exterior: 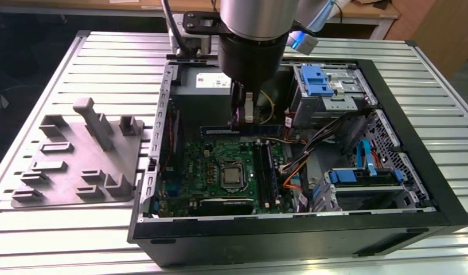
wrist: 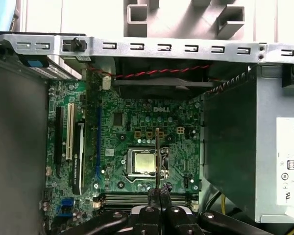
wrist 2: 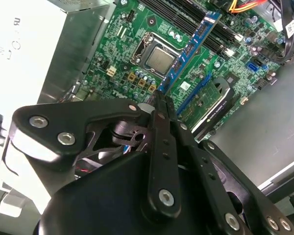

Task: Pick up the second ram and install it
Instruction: 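Pick up the second ram and move it above second insertion slot, then insert the second ram into the second slot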

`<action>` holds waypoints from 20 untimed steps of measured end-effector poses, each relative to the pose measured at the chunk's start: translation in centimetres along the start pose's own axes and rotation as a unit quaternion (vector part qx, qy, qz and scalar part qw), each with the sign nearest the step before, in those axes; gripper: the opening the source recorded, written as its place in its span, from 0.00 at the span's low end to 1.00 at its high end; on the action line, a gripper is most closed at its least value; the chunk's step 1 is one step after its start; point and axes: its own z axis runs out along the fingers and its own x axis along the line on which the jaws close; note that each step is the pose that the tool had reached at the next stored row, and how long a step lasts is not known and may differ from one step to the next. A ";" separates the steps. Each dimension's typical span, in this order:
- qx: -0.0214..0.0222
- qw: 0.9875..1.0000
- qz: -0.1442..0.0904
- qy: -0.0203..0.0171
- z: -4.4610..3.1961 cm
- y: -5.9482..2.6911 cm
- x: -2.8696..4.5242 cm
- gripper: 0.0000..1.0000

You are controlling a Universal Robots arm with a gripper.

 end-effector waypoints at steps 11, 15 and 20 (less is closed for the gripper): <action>0.000 1.000 0.000 0.000 0.08 -0.01 0.01 0.11; 0.000 1.000 0.001 0.000 0.10 -0.01 0.01 0.11; 0.001 1.000 0.031 -0.001 0.17 -0.02 0.01 0.11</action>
